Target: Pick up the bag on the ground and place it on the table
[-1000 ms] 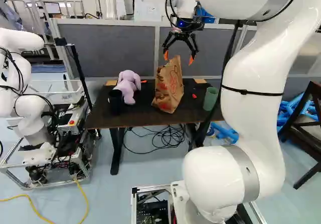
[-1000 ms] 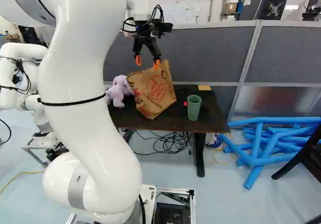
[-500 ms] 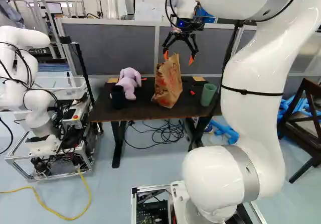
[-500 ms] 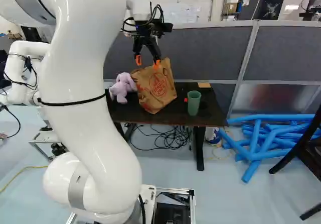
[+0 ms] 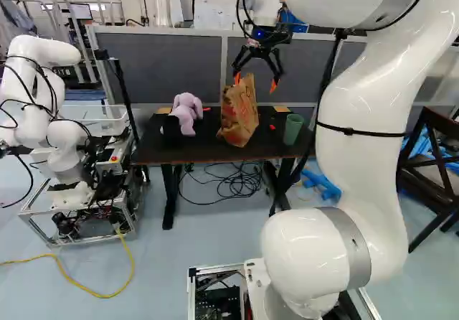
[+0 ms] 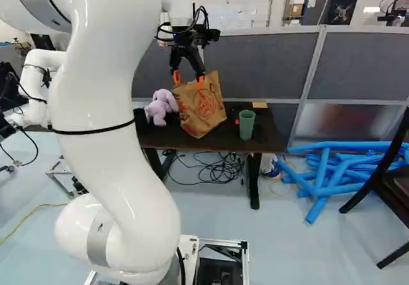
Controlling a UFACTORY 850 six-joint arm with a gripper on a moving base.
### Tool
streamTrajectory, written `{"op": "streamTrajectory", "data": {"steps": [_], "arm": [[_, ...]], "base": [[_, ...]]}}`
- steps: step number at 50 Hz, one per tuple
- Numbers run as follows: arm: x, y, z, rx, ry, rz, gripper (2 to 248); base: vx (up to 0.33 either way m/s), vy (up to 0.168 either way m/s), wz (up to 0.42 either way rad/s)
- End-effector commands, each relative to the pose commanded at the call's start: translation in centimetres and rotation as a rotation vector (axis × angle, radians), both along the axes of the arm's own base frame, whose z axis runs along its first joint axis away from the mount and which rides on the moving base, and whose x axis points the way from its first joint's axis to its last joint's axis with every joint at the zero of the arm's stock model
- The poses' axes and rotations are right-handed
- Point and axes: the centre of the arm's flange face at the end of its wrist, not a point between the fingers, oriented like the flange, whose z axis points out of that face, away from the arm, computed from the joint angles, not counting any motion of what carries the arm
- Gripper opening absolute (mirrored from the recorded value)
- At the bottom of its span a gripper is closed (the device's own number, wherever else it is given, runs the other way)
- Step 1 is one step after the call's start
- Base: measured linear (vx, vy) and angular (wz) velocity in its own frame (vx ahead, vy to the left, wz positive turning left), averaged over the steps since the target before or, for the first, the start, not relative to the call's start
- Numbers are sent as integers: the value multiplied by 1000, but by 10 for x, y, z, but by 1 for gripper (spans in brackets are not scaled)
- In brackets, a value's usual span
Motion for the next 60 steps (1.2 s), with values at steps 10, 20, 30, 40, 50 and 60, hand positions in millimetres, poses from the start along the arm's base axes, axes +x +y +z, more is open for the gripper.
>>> {"op": "streamTrajectory", "data": {"steps": [10,20,30,40,50,60], "arm": [[0,0,0,0,0,0,247],[0,0,0,0,0,0,247],[0,0,0,0,0,0,247],[0,0,0,0,0,0,247],[0,0,0,0,0,0,247],[0,0,0,0,0,0,247]], "base": [[-123,2,9],[-124,0,8],[-121,1,10],[-82,-1,6],[0,0,0],[0,0,0]]}}
